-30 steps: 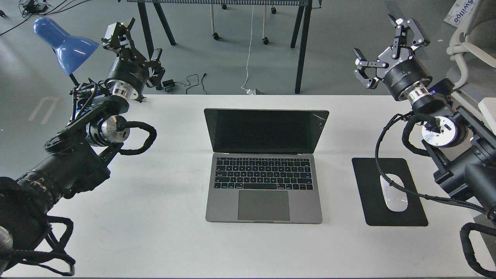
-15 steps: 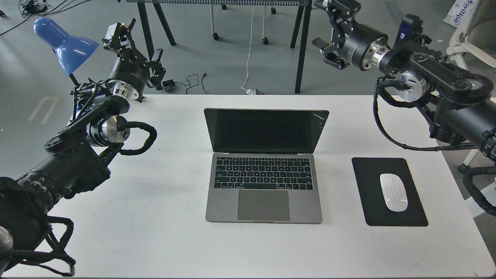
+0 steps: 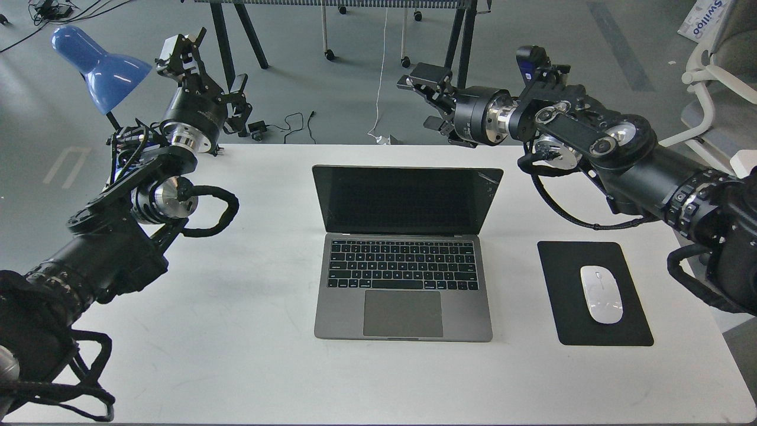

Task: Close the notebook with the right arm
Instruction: 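Raise the right gripper and swing it over the laptop's screen top, then push the laptop screen down toward the keyboard with the right gripper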

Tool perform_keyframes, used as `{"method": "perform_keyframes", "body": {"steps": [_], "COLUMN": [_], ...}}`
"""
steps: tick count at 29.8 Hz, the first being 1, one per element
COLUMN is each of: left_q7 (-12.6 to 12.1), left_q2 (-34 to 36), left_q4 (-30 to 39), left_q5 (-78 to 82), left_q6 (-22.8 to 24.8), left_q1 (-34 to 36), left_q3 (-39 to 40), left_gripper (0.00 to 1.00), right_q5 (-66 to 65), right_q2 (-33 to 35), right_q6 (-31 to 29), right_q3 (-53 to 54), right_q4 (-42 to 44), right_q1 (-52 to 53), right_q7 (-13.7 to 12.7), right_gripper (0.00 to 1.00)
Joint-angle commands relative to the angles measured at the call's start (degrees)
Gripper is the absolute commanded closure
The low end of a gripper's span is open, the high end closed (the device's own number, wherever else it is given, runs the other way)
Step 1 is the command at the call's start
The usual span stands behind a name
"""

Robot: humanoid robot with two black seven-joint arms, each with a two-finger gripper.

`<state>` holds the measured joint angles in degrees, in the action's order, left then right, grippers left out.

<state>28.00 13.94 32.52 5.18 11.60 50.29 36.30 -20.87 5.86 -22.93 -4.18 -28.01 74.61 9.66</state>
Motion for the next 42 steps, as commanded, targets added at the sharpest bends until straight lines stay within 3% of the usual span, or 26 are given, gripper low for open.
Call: {"method": "perform_keyframes", "body": {"steps": [1, 6, 21, 42], "left_q7": [0.00, 0.00, 0.00, 0.00], "left_q2": [-0.06, 0.03, 0.03, 0.12], "left_q4": [0.00, 0.00, 0.00, -0.09], "left_q5": [0.00, 0.00, 0.00, 0.00], "left_q6": [0.00, 0.00, 0.00, 0.00], "left_q1": [-0.01, -0.01, -0.01, -0.01], "left_q3": [0.00, 0.00, 0.00, 0.09], "left_gripper": [0.00, 0.00, 0.00, 0.00], "right_q5": [0.04, 0.04, -0.04, -1.36], "right_q2": [-0.06, 0.03, 0.73, 7.68], "right_q6": [-2.37, -5.07, -5.07, -5.07], "right_q3": [-0.83, -0.92, -7.51, -14.80], "right_q4": [-0.21, -0.21, -5.04, -21.38], "right_q1": [0.45, 1.41, -0.26, -5.61], "right_q7": [0.01, 0.01, 0.10, 0.10], "right_gripper": [0.00, 0.00, 0.00, 0.00]}}
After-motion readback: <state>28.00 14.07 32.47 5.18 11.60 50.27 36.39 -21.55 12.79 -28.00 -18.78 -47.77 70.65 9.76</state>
